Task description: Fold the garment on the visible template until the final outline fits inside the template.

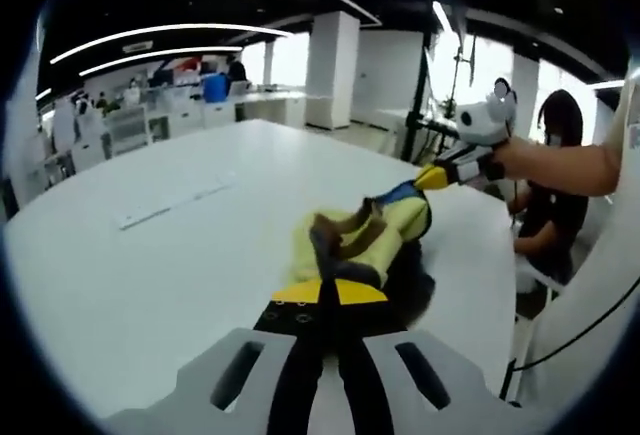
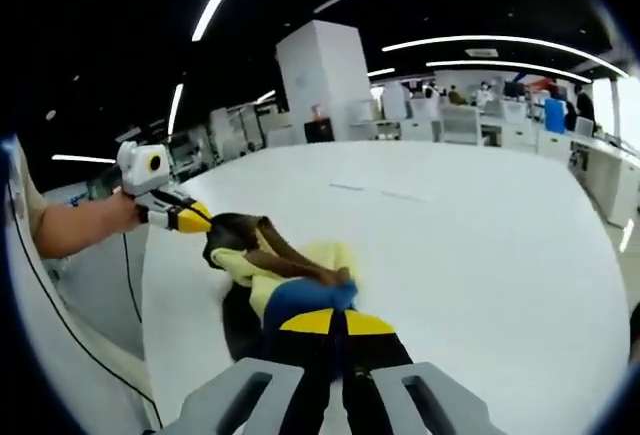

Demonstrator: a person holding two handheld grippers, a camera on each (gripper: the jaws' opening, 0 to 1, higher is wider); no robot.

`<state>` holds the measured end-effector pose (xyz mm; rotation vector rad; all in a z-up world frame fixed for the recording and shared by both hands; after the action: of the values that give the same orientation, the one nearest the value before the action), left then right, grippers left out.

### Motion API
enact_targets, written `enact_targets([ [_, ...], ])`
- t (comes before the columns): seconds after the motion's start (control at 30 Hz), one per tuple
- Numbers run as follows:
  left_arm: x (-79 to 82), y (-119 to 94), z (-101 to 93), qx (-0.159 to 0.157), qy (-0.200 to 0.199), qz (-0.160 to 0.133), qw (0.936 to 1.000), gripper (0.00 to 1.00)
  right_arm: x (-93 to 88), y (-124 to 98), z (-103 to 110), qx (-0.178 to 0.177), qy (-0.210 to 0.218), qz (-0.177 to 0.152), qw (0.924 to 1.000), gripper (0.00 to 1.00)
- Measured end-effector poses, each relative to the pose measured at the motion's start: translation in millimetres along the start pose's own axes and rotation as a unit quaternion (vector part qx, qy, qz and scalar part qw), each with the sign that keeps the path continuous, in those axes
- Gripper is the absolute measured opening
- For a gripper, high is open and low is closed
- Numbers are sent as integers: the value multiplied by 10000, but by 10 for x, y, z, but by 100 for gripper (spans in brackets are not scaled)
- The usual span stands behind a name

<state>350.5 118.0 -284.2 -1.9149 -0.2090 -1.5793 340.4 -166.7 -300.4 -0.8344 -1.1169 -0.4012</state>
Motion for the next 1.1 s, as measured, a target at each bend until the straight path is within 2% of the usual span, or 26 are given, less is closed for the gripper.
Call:
enact_targets([
  [0.17,120,-3,78,105,79,-114,9998,0,124,2,-60,-54,-44,-128,9999,0],
  [0.47,254,89,247,235,209,-146,9994,0,238,115,-165,-90,-198,-98,9997,0],
  [0.7,260,211,396,300,232,-41,9993,0,280,216,-294,-140,-298,-7,9995,0],
  [1.1,292,441,689,397,-87,-25,9992,0,342,476,-574,-234,-292,180,9991,0],
])
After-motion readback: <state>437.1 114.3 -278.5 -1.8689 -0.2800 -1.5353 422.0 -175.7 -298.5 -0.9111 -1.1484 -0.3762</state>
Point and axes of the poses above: the point that each gripper's makers call its tool centre point, and the gripper's own axes: y roughly forward along the fingers, z roughly to its left, x roughly out of its top, the point moved 6 cm from there along -y, roughly backward along the fingers, and after that the axes turned 4 degrees about -z, right-handed, at the moved point
